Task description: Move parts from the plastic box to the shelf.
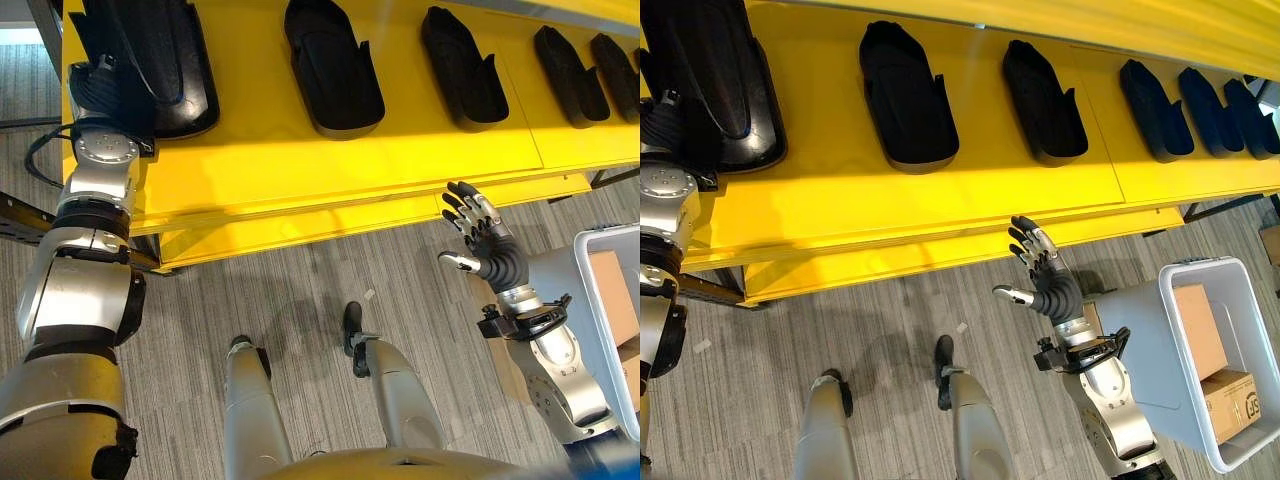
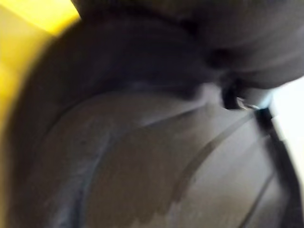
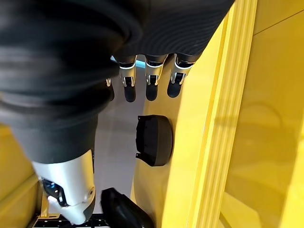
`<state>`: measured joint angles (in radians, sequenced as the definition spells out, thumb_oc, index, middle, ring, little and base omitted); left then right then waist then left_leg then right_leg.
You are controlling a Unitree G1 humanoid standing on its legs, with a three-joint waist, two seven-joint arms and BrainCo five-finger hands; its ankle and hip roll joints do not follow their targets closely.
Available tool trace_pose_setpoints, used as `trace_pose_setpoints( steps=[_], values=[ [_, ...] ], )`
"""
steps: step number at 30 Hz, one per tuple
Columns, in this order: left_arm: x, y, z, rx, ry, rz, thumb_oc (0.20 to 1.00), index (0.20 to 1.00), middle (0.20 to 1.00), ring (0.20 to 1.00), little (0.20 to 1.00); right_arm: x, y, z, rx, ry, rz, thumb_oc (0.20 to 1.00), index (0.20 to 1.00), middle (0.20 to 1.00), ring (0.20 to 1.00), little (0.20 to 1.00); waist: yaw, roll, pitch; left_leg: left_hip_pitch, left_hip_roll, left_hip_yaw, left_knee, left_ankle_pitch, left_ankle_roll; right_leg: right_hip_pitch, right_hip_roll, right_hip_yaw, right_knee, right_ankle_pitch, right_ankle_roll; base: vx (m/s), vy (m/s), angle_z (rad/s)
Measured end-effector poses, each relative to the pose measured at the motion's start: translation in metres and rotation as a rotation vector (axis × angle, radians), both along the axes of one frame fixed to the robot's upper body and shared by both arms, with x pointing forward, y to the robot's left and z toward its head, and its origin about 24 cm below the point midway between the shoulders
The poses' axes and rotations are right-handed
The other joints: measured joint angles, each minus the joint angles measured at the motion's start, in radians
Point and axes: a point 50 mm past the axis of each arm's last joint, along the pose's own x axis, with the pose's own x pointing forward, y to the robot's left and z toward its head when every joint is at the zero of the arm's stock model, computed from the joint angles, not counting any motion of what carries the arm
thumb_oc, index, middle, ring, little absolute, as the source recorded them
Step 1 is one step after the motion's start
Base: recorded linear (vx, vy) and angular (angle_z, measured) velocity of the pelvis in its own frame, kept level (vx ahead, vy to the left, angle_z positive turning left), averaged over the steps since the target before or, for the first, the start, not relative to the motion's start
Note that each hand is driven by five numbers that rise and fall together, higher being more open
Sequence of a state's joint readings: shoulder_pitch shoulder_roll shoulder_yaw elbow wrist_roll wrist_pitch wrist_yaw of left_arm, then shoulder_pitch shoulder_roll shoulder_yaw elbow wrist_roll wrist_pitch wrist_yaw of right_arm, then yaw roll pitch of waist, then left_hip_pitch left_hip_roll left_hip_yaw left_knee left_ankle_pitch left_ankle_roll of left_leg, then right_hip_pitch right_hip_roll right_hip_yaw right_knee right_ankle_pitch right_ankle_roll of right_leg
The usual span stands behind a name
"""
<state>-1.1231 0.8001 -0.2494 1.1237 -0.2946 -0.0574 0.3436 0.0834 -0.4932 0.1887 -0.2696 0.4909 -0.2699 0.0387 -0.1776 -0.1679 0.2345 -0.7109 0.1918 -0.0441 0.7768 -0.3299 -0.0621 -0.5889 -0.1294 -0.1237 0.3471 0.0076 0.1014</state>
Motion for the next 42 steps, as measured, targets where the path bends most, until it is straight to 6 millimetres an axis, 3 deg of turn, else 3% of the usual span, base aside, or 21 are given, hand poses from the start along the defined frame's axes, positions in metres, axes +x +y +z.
trace_pose_setpoints(
  steps=[24, 42],
  values=[
    [-0.007, 0.005, -0.013, -0.261, -0.138, -0.086, 1.0, 1.0, 1.0, 1.0, 1.0, 0.002, -0.005, 0.004, 0.003, -0.014, -0.017, 1.0, 1.0, 1.0, 1.0, 1.0, 0.008, 0.018, -0.014, -0.001, -0.001, 0.002, -0.007, 0.001, 0.001, -0.006, -0.006, 0.0, 0.003, 0.0, 0.0, 0.0, 0.0, 0.0],
    [-0.014, -0.031, -0.05, -0.224, -0.172, -0.242, 1.0, 1.0, 1.0, 1.0, 1.0, 0.003, -0.013, 0.005, 0.001, -0.019, -0.059, 1.0, 1.0, 1.0, 1.0, 1.0, 0.031, 0.036, -0.011, 0.001, -0.015, 0.004, -0.008, 0.004, 0.007, -0.011, -0.017, 0.0, 0.02, -0.008, -0.001, 0.0, 0.004, 0.01]
  ],
)
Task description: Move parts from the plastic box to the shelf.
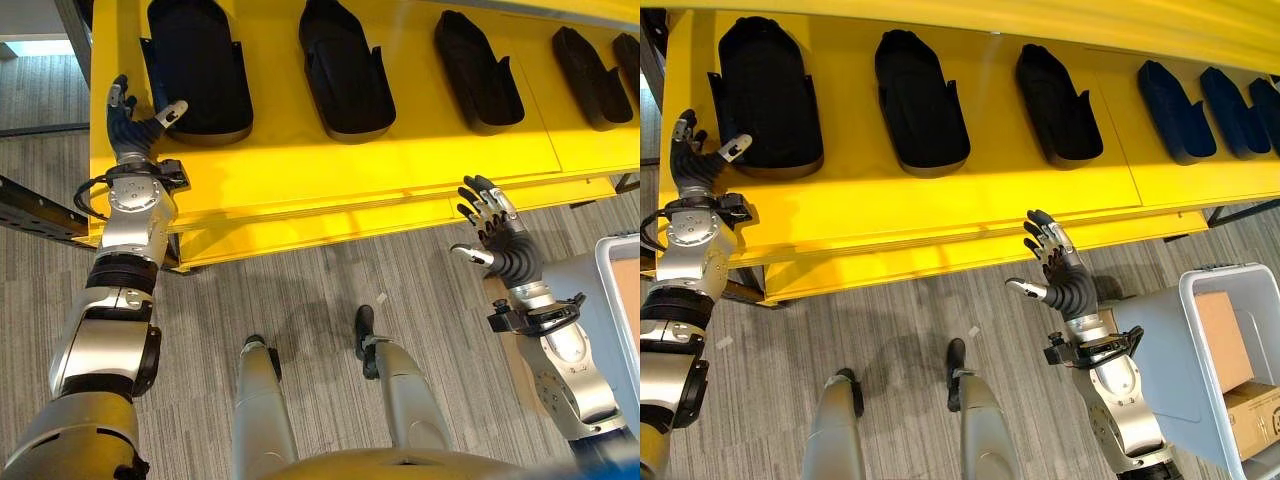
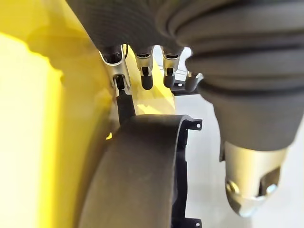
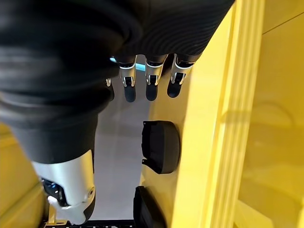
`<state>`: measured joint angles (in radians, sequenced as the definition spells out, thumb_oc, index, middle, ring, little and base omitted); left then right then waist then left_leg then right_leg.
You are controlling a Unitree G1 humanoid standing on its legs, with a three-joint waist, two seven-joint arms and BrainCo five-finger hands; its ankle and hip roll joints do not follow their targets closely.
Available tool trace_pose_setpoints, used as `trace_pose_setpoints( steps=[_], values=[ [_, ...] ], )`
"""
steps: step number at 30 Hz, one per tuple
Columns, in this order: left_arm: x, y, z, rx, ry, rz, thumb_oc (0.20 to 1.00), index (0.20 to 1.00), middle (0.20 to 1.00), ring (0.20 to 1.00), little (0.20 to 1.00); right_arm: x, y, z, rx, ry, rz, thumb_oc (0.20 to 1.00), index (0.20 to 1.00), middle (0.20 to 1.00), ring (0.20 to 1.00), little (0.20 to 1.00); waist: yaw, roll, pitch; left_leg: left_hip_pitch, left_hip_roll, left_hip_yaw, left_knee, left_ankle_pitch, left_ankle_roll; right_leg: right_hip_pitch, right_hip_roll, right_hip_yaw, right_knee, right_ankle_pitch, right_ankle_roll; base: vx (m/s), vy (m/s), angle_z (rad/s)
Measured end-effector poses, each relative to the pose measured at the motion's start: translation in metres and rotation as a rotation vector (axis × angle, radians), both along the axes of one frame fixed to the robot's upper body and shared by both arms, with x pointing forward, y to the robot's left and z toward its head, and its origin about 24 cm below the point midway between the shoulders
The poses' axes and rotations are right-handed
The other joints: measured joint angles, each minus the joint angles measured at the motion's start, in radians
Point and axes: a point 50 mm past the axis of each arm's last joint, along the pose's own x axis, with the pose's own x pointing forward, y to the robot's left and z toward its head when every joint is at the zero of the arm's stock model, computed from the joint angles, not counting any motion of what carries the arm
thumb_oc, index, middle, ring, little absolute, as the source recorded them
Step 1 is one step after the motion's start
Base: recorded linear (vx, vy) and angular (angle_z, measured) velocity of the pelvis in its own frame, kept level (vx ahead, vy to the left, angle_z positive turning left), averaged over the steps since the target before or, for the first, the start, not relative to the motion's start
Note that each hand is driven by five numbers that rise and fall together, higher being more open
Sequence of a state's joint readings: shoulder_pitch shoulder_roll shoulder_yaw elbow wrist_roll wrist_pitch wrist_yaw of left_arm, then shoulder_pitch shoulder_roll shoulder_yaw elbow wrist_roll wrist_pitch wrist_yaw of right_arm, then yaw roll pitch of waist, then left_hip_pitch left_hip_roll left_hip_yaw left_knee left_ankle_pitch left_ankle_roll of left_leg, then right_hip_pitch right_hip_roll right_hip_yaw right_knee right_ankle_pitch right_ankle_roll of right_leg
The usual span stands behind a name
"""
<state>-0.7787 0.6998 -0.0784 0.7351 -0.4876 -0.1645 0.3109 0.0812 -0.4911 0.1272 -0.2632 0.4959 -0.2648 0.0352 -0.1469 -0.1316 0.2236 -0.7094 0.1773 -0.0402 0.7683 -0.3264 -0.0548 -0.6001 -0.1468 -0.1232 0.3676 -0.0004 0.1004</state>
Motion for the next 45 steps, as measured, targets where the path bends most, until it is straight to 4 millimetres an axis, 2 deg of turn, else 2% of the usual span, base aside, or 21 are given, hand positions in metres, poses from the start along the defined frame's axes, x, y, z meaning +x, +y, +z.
trace_pose_setpoints(
  steps=[6, 10, 11, 13, 15, 18, 22, 23, 24, 27, 30, 31, 32, 34, 38, 39, 41, 45],
  values=[
    [-0.003, -0.001, -0.004, 0.006, -0.003, -0.004, 1.0, 1.0, 1.0, 1.0, 1.0, 0.0, 0.0, -0.001, -0.002, 0.003, -0.001, 1.0, 1.0, 1.0, 1.0, 1.0, 0.0, 0.0, 0.0, 0.0, 0.0, 0.002, 0.002, -0.001, 0.003, -0.002, -0.001, 0.001, 0.002, -0.002, -0.001, 0.0, 0.0, 0.0],
    [-0.019, 0.008, -0.016, 0.037, -0.005, 0.01, 1.0, 1.0, 1.0, 1.0, 1.0, 0.001, -0.002, -0.002, -0.012, 0.009, -0.009, 1.0, 1.0, 1.0, 1.0, 1.0, 0.004, 0.008, 0.006, 0.0, 0.0, 0.002, 0.003, -0.002, 0.004, -0.003, -0.006, 0.002, 0.007, -0.002, 0.0, 0.0, 0.002, 0.01],
    [-0.033, 0.017, -0.024, 0.056, 0.004, 0.027, 1.0, 1.0, 1.0, 1.0, 1.0, 0.0, -0.005, -0.002, -0.013, 0.007, -0.024, 1.0, 1.0, 1.0, 1.0, 1.0, 0.006, 0.023, 0.016, 0.001, -0.004, 0.002, 0.003, -0.002, 0.004, -0.005, -0.01, 0.002, 0.015, -0.008, 0.002, 0.0, 0.014, 0.06],
    [-0.043, 0.021, -0.034, 0.075, 0.026, 0.039, 1.0, 1.0, 1.0, 1.0, 1.0, 0.0, -0.01, -0.002, -0.017, 0.007, -0.044, 1.0, 1.0, 1.0, 1.0, 1.0, 0.028, 0.034, 0.025, 0.008, -0.004, 0.002, 0.003, -0.003, 0.005, -0.004, -0.012, 0.002, 0.029, -0.019, 0.004, 0.0, 0.012, 0.04],
    [-0.076, 0.034, -0.053, 0.09, 0.037, 0.056, 1.0, 1.0, 1.0, 1.0, 1.0, 0.0, -0.013, -0.001, -0.018, 0.004, -0.059, 1.0, 1.0, 1.0, 1.0, 1.0, 0.038, 0.045, 0.032, 0.013, -0.004, 0.002, -0.002, -0.003, 0.006, -0.005, -0.012, 0.001, 0.039, -0.029, 0.0, 0.0, 0.007, 0.02],
    [-0.1, 0.023, -0.069, 0.088, 0.043, -0.006, 1.0, 1.0, 1.0, 1.0, 1.0, 0.0, -0.021, 0.004, -0.022, -0.016, -0.089, 1.0, 1.0, 1.0, 1.0, 1.0, 0.057, 0.052, 0.037, 0.023, -0.008, 0.002, -0.008, -0.003, 0.006, -0.004, -0.016, 0.002, 0.053, -0.035, -0.003, 0.0, 0.006, 0.03],
    [-0.112, 0.012, -0.087, 0.041, 0.062, -0.047, 1.0, 1.0, 1.0, 1.0, 1.0, 0.001, -0.022, 0.008, -0.049, -0.038, -0.1, 1.0, 1.0, 1.0, 1.0, 1.0, 0.075, 0.085, 0.057, 0.052, -0.016, 0.002, -0.024, 0.0, 0.005, 0.01, -0.029, 0.001, 0.072, -0.052, -0.003, -0.04, -0.01, 0.06],
    [-0.117, 0.009, -0.098, 0.013, 0.093, -0.054, 1.0, 1.0, 1.0, 1.0, 1.0, 0.0, -0.022, 0.006, -0.051, -0.031, -0.102, 1.0, 1.0, 1.0, 1.0, 1.0, 0.079, 0.087, 0.058, 0.075, -0.025, 0.005, -0.046, 0.012, 0.003, 0.026, -0.031, 0.001, 0.067, -0.048, 0.004, -0.06, -0.05, 0.13],
    [-0.124, 0.006, -0.1, 0.01, 0.096, -0.066, 1.0, 1.0, 1.0, 1.0, 1.0, 0.001, -0.023, 0.008, -0.051, -0.039, -0.104, 1.0, 1.0, 1.0, 1.0, 1.0, 0.085, 0.086, 0.061, 0.085, -0.025, 0.004, -0.066, 0.02, 0.001, 0.035, -0.036, -0.002, 0.057, -0.051, -0.002, 0.04, -0.067, 0.17],
    [-0.147, -0.02, -0.12, -0.064, 0.148, -0.205, 1.0, 1.0, 1.0, 1.0, 1.0, 0.004, -0.022, -0.001, -0.062, -0.001, -0.101, 1.0, 1.0, 1.0, 1.0, 1.0, 0.13, 0.081, 0.07, 0.276, -0.025, 0.014, -0.227, 0.061, -0.001, 0.198, -0.037, -0.022, -0.034, -0.056, -0.005, 0.09, -0.107, 0.16],
    [-0.156, -0.038, -0.128, -0.128, 0.17, -0.318, 1.0, 1.0, 1.0, 1.0, 1.0, 0.008, -0.027, -0.014, -0.067, 0.055, -0.126, 1.0, 1.0, 1.0, 1.0, 1.0, 0.153, 0.088, 0.061, 0.393, -0.018, 0.002, -0.376, 0.119, -0.02, 0.284, -0.026, -0.055, -0.079, -0.064, -0.02, 0.17, -0.123, 0.26],
    [-0.159, -0.067, -0.122, -0.177, 0.137, -0.469, 1.0, 1.0, 1.0, 1.0, 1.0, 0.005, -0.032, -0.032, -0.073, 0.133, -0.145, 1.0, 1.0, 1.0, 1.0, 1.0, 0.151, 0.099, 0.046, 0.493, -0.021, -0.013, -0.484, 0.164, -0.034, 0.39, -0.012, -0.089, -0.167, -0.045, -0.022, 0.24, -0.102, 0.43],
    [-0.159, -0.082, -0.116, -0.175, 0.106, -0.563, 1.0, 1.0, 1.0, 1.0, 1.0, 0.0, -0.032, -0.036, -0.075, 0.151, -0.145, 1.0, 1.0, 1.0, 1.0, 1.0, 0.152, 0.12, 0.019, 0.541, -0.014, -0.021, -0.534, 0.177, -0.042, 0.441, 0.001, -0.098, -0.217, -0.035, -0.022, 0.21, -0.106, 0.35],
    [-0.158, -0.094, -0.121, -0.273, 0.094, -0.632, 1.0, 1.0, 1.0, 1.0, 1.0, -0.005, -0.027, -0.045, -0.08, 0.198, -0.118, 1.0, 1.0, 1.0, 1.0, 1.0, 0.135, 0.143, -0.032, 0.639, -0.007, -0.021, -0.63, 0.205, -0.059, 0.547, 0.015, -0.114, -0.317, -0.012, -0.019, 0.18, -0.091, 0.14],
    [-0.155, -0.103, -0.146, -0.338, 0.186, -0.653, 1.0, 1.0, 1.0, 1.0, 1.0, -0.012, -0.021, -0.058, -0.08, 0.259, -0.077, 1.0, 1.0, 1.0, 1.0, 1.0, 0.12, 0.142, -0.087, 0.706, -0.002, -0.02, -0.683, 0.216, -0.07, 0.643, 0.027, -0.129, -0.415, 0.017, -0.019, 0.1, -0.002, 0.08],
    [-0.159, -0.102, -0.157, -0.354, 0.231, -0.642, 1.0, 1.0, 1.0, 1.0, 1.0, -0.013, -0.017, -0.062, -0.083, 0.28, -0.056, 1.0, 1.0, 1.0, 1.0, 1.0, 0.107, 0.138, -0.12, 0.711, 0.0, -0.021, -0.704, 0.218, -0.071, 0.652, 0.029, -0.138, -0.432, 0.02, -0.018, 0.06, 0.022, 0.13],
    [-0.163, -0.102, -0.163, -0.373, 0.246, -0.627, 1.0, 1.0, 1.0, 1.0, 1.0, -0.012, -0.017, -0.066, -0.076, 0.297, -0.062, 1.0, 1.0, 1.0, 1.0, 1.0, 0.109, 0.13, -0.126, 0.738, 0.004, -0.019, -0.739, 0.233, -0.077, 0.669, 0.031, -0.139, -0.454, 0.033, -0.017, 0.03, 0.017, 0.04],
    [-0.176, -0.094, -0.194, -0.416, 0.371, -0.563, 1.0, 1.0, 1.0, 1.0, 1.0, -0.012, -0.005, -0.089, -0.041, 0.388, -0.045, 1.0, 1.0, 1.0, 1.0, 1.0, 0.109, 0.106, -0.173, 0.782, -0.006, -0.008, -0.8, 0.258, -0.073, 0.681, 0.025, -0.134, -0.458, 0.035, -0.013, -0.02, 0.081, -0.02]
  ],
)
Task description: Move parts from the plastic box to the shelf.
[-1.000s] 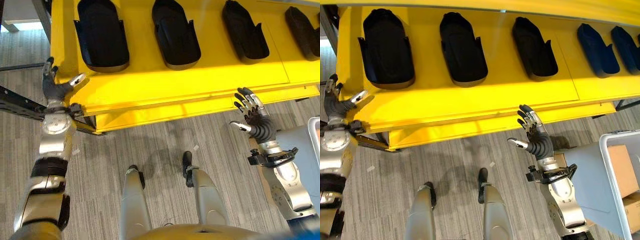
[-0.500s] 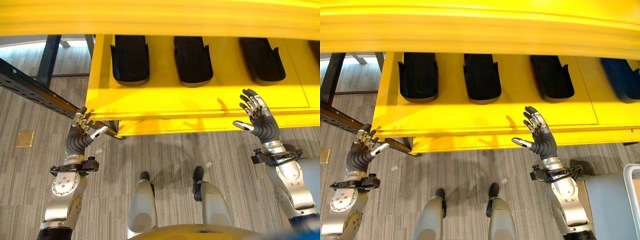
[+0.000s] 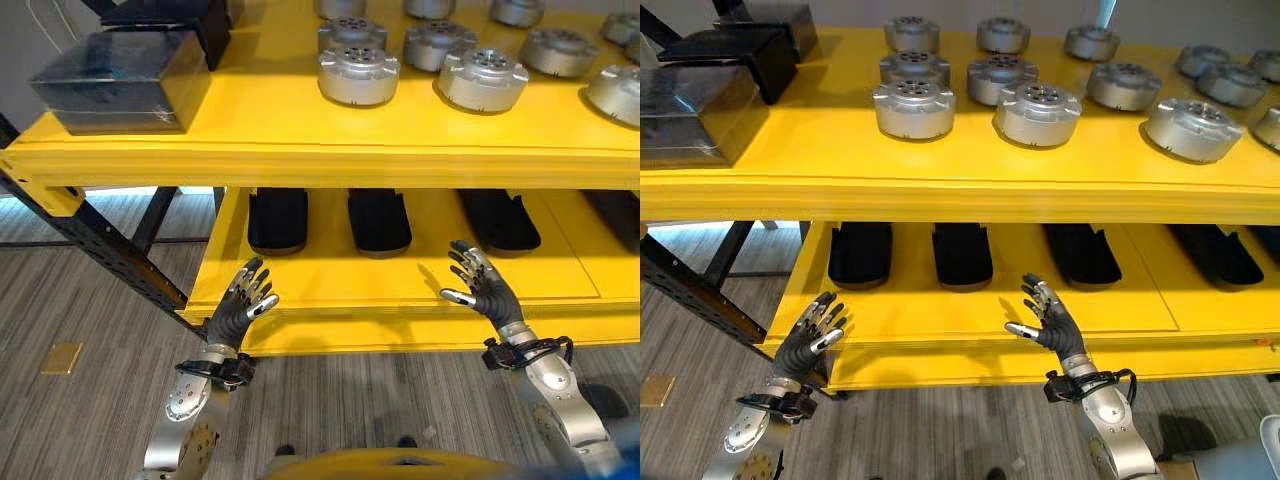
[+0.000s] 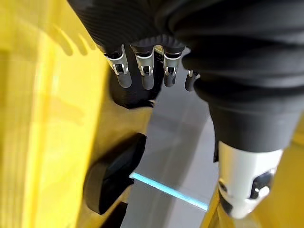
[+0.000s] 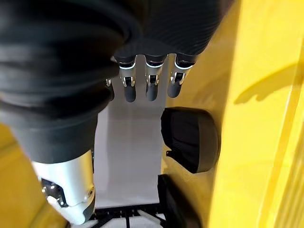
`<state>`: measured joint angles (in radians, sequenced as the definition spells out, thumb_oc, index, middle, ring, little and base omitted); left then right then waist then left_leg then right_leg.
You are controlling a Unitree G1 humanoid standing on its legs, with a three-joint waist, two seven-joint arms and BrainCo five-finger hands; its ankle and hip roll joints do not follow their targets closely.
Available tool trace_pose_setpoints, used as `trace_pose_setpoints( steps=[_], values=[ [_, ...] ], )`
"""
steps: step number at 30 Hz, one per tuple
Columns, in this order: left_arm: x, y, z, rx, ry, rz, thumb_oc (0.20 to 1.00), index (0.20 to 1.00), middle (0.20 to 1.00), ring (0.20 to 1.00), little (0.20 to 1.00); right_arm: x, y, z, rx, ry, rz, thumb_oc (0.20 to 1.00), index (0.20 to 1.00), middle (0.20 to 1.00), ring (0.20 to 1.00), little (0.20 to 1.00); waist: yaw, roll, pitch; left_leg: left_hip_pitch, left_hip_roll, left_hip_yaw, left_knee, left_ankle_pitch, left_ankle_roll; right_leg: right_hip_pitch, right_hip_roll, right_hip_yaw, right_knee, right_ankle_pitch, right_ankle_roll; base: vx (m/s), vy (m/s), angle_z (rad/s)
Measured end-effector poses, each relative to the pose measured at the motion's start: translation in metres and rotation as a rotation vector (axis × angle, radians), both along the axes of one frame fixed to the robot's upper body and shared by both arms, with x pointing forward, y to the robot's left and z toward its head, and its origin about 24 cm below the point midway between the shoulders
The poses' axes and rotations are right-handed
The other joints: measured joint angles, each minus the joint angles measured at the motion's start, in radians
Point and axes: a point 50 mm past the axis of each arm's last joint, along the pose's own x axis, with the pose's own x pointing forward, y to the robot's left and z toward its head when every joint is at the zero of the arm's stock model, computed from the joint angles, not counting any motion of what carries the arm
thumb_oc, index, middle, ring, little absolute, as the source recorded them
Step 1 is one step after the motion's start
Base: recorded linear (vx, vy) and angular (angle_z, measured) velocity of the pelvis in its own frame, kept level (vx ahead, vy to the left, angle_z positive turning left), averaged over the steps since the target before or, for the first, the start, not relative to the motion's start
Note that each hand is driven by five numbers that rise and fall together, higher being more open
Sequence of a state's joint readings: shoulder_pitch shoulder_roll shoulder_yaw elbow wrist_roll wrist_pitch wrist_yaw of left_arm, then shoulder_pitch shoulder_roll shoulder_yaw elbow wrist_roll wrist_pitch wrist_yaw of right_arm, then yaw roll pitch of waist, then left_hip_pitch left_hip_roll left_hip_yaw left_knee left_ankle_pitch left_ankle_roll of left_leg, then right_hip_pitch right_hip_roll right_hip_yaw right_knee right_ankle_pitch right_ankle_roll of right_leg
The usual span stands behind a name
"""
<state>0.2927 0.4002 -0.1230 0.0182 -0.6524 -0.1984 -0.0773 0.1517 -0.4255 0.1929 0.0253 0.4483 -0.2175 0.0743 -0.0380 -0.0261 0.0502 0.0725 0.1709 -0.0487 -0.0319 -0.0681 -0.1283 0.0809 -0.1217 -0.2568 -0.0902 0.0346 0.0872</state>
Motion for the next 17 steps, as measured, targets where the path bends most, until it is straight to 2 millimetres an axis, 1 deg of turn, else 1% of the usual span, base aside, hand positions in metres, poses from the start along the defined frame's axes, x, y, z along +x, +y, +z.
trace_pose_setpoints(
  steps=[2, 3, 5, 7, 10, 17],
  values=[
    [-0.001, 0.001, -0.002, 0.011, 0.009, -0.001, 1.0, 1.0, 1.0, 1.0, 1.0, -0.002, 0.004, -0.005, 0.011, 0.024, 0.004, 1.0, 1.0, 1.0, 1.0, 1.0, 0.001, -0.007, -0.003, -0.001, -0.006, 0.011, -0.004, 0.006, 0.002, -0.008, -0.005, 0.009, 0.0, 0.003, 0.004, -0.04, 0.102, -0.16],
    [-0.002, 0.0, -0.004, 0.011, 0.019, 0.0, 1.0, 1.0, 1.0, 1.0, 1.0, -0.003, 0.01, -0.008, 0.023, 0.037, 0.019, 1.0, 1.0, 1.0, 1.0, 1.0, 0.0, -0.005, -0.004, 0.014, -0.01, 0.017, -0.017, 0.013, 0.005, -0.009, -0.008, 0.026, 0.0, 0.008, 0.007, -0.02, 0.066, -0.26],
    [-0.002, 0.0, -0.005, 0.011, 0.02, 0.003, 1.0, 1.0, 1.0, 1.0, 1.0, -0.004, 0.013, -0.011, 0.024, 0.051, 0.033, 1.0, 1.0, 1.0, 1.0, 1.0, -0.002, 0.006, -0.01, 0.029, -0.011, 0.041, -0.06, 0.03, 0.014, -0.021, -0.011, 0.048, -0.002, 0.013, 0.015, 0.0, 0.043, -0.28],
    [-0.002, 0.0, -0.005, 0.011, 0.021, 0.006, 1.0, 1.0, 1.0, 1.0, 1.0, -0.005, 0.012, -0.012, 0.024, 0.056, 0.031, 1.0, 1.0, 1.0, 1.0, 1.0, -0.01, 0.004, -0.011, 0.031, -0.015, 0.043, -0.06, 0.032, 0.014, -0.022, -0.018, 0.051, -0.002, 0.016, 0.017, 0.01, 0.043, -0.09],
    [-0.002, -0.001, -0.006, -0.008, 0.017, 0.032, 1.0, 1.0, 1.0, 1.0, 1.0, -0.006, 0.012, -0.013, 0.025, 0.061, 0.03, 1.0, 1.0, 1.0, 1.0, 1.0, -0.008, 0.004, -0.01, 0.032, -0.016, 0.045, -0.06, 0.034, 0.015, -0.022, -0.018, 0.052, -0.002, 0.018, 0.018, 0.0, 0.007, -0.01],
    [-0.002, -0.002, -0.006, -0.013, 0.018, 0.035, 1.0, 1.0, 1.0, 1.0, 1.0, -0.006, 0.012, -0.012, 0.025, 0.06, 0.03, 1.0, 1.0, 1.0, 1.0, 1.0, -0.004, 0.006, -0.001, 0.038, -0.016, 0.045, -0.059, 0.035, 0.015, -0.021, -0.017, 0.051, -0.002, 0.018, 0.018, 0.02, 0.007, 0.0]
  ],
)
